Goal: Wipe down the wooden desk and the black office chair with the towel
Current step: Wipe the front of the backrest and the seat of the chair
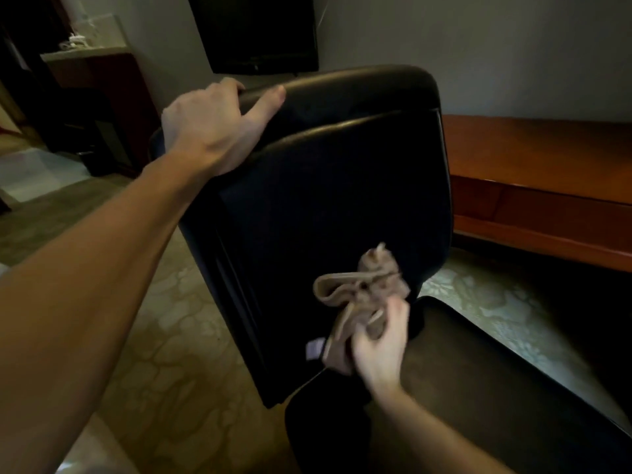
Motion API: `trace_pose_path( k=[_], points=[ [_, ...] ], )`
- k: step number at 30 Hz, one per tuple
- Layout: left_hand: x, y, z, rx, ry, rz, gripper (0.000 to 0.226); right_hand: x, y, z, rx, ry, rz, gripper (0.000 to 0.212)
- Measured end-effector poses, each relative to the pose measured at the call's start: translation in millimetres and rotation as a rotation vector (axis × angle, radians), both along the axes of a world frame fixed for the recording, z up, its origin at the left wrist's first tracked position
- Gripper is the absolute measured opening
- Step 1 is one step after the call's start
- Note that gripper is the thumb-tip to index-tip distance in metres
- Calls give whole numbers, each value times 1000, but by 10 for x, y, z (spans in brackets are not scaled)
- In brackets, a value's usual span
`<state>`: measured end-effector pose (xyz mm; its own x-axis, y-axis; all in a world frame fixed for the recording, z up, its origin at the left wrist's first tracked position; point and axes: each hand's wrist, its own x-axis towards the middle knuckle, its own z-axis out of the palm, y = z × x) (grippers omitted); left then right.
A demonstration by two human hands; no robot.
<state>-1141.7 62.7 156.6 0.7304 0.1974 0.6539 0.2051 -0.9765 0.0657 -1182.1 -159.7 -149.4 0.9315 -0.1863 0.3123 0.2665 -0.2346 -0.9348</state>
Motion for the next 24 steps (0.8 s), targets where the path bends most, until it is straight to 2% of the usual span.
trace_pose_path(
  k=[3, 5, 7, 9, 11, 12, 14, 16, 20, 22, 24],
  points=[
    [-5, -44, 30, -37, 27, 24, 95, 572, -323, 284, 88, 102, -204, 61],
    [-5, -47, 44, -50, 51, 26, 92, 775, -394, 335, 174, 211, -215, 59],
    [-26, -33, 21, -61, 57, 24, 91, 602, -179, 206, 162, 256, -199, 64],
    [-6, -26, 9, -61, 51, 26, 92, 75, 280, -78, 149, 243, -103, 76],
    [-24, -22, 8, -43, 51, 48, 94, -532, 677, -375, 241, 368, 47, 84],
    [-44, -22, 11, -33, 55, 47, 94, -736, 753, -497, 279, 463, 90, 83],
    [-80, -19, 25, -34, 74, 26, 94, -848, 698, -650, 303, 574, 174, 63],
    [-127, -14, 34, -39, 101, 31, 93, -763, 487, -603, 316, 576, 158, 42],
    [-242, -44, 77, -57, 109, 80, 96, -129, 23, -264, 367, 398, -113, 44],
    [-312, -25, 84, -61, 118, 71, 99, 61, -33, -127, 313, 382, -99, 46],
    [-390, 15, 82, -73, 142, 70, 102, -110, 136, -96, 243, 442, 28, 50]
  ],
)
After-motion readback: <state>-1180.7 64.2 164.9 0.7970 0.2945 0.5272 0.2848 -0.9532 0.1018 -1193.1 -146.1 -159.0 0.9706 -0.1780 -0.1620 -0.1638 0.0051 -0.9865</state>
